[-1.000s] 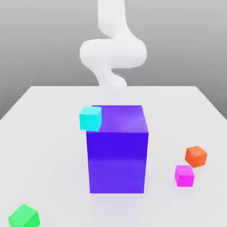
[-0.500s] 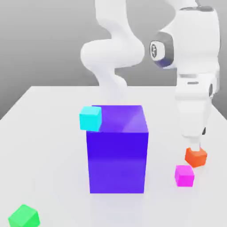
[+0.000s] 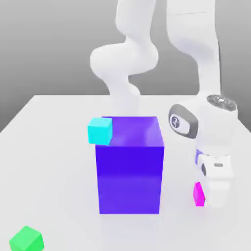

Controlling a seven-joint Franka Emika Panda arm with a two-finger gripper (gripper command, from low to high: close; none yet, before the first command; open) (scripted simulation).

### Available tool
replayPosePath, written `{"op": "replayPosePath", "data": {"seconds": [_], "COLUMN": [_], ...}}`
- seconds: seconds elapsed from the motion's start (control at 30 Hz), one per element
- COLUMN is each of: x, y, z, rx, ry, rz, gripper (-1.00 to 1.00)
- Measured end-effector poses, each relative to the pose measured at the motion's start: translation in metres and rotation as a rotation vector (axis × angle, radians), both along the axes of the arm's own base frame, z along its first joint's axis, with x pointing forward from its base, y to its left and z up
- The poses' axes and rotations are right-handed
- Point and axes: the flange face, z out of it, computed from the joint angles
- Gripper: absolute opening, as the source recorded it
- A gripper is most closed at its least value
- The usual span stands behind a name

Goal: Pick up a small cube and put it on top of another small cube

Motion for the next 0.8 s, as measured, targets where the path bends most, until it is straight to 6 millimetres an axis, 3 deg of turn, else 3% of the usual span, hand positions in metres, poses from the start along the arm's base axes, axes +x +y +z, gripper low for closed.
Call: {"op": "replayPosePath", "data": {"seconds": [0.1, 0.3, 0.37, 0.43, 0.57, 0.67, 0.8], "x": [0.000, 0.000, 0.021, 0.060, 0.130, 0.157, 0.172], "y": [0.000, 0.001, -0.008, -0.040, -0.133, -0.207, -0.306], "z": [0.001, 0.056, 0.065, 0.070, 0.079, 0.086, 0.099], "rx": [0.000, -0.002, -0.015, -0.026, -0.038, -0.035, -0.026], "ry": [0.000, 0.000, 0.009, 0.020, 0.036, 0.039, 0.033], "rz": [0.000, 0.002, -0.065, -0.209, -0.518, -0.711, -0.946], "gripper": [-1.00, -1.00, -1.00, -1.00, -1.00, -1.00, -1.00]}}
